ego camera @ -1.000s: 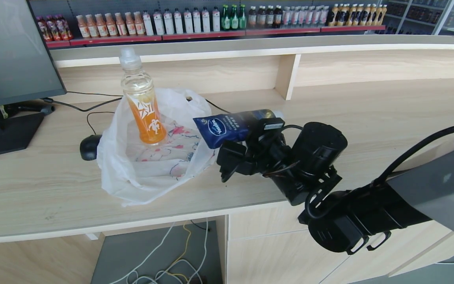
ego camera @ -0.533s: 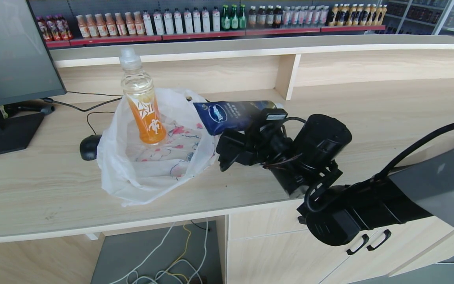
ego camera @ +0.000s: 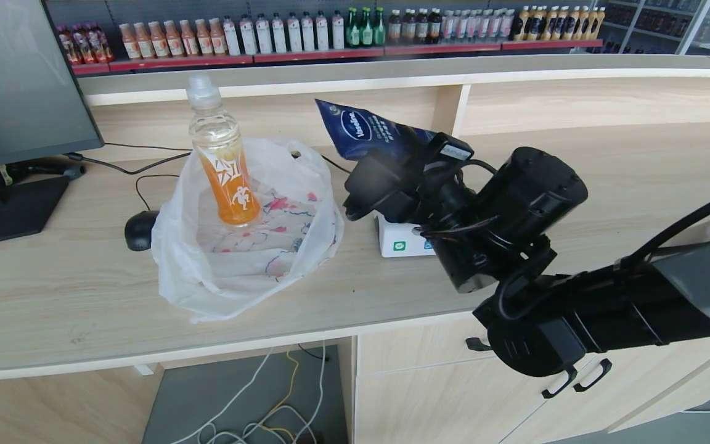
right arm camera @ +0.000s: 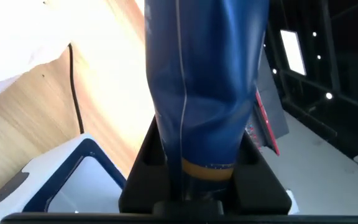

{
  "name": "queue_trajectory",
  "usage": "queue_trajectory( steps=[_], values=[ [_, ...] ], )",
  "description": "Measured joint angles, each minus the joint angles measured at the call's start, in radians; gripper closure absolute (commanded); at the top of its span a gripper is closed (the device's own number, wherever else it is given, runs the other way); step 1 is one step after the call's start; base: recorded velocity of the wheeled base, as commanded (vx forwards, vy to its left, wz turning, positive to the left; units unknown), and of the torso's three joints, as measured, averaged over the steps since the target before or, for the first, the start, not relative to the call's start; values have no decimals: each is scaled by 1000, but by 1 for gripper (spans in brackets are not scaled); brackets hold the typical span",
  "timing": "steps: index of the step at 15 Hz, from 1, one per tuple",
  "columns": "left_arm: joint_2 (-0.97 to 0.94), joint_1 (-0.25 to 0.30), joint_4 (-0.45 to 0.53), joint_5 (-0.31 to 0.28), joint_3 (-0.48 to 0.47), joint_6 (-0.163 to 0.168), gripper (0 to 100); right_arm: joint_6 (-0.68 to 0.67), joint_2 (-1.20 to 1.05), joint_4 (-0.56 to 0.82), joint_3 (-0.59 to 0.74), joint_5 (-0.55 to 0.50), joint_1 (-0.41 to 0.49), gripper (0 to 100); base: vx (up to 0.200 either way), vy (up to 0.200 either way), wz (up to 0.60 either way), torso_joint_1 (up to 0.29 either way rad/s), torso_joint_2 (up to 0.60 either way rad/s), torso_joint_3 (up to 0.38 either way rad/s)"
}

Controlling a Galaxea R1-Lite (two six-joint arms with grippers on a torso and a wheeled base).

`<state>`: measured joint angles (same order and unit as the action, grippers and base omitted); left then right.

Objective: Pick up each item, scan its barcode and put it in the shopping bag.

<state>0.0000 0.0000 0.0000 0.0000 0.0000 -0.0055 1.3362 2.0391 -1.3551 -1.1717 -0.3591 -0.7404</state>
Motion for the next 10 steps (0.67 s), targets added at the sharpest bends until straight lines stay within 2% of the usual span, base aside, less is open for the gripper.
queue_trajectory(
  steps=[1, 4, 8, 10],
  values=[
    [0, 0, 0, 0, 0, 0, 0, -41, -10, -1, 0, -19, 3, 100, 0, 0, 0, 0, 0, 0],
    [0, 0, 0, 0, 0, 0, 0, -226, -23, 1, 2, -173, 5, 100, 0, 0, 0, 0, 0, 0],
    [0, 0, 0, 0, 0, 0, 0, -420, -25, 27, -1, -193, 12, 100, 0, 0, 0, 0, 0, 0],
    [0, 0, 0, 0, 0, 0, 0, -572, -23, 73, -6, -192, 15, 100, 0, 0, 0, 0, 0, 0]
  ],
)
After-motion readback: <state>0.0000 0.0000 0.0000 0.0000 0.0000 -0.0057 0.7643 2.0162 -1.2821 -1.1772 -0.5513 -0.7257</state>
